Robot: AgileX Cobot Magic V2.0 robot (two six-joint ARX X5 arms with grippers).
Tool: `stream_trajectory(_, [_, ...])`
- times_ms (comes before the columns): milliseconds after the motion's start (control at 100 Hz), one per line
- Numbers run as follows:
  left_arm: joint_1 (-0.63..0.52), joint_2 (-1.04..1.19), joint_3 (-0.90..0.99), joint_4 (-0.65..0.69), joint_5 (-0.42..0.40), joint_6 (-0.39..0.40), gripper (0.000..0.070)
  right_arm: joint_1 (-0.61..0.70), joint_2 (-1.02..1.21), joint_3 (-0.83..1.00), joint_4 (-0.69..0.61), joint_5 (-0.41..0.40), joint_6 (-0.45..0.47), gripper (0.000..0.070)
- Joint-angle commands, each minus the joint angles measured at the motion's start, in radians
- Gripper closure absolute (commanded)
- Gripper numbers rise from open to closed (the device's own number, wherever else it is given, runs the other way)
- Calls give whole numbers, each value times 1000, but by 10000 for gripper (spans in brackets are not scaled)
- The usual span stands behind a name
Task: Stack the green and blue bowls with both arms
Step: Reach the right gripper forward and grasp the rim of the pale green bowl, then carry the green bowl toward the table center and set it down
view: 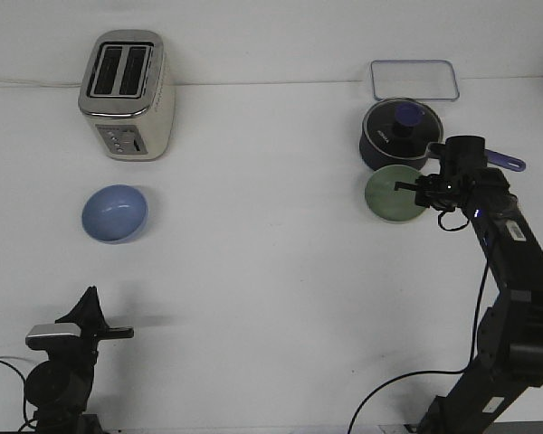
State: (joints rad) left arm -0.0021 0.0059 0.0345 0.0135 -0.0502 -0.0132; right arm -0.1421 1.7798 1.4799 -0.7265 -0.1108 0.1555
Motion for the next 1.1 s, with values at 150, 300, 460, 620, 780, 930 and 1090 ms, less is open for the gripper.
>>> stream_trajectory(150, [2, -3, -2, 14, -2, 28, 685, 10, -232, 23, -61, -111, -5, 700])
stream_trajectory(300, [2, -3, -2, 14, -2, 28, 685, 74, -339, -6, -143, -173, -5, 700])
stream_trajectory(460, [2, -3, -2, 16, -2, 27, 685, 218, -483, -177, -124, -215, 8, 700])
stream_trajectory(620, [2, -3, -2, 18, -2, 20, 685, 423, -561, -373, -44, -217, 79, 700])
stream_trajectory(780, [2, -3, -2, 19, -2, 20, 685, 599, -551, -503, 60, -197, 159, 700])
stream_trajectory(930, [2, -3, -2, 18, -2, 19, 685, 708, -488, -547, 150, -134, 196, 700])
stream_trajectory(1090, [2, -3, -2, 18, -2, -74, 685, 743, -404, -547, 191, -124, 196, 700])
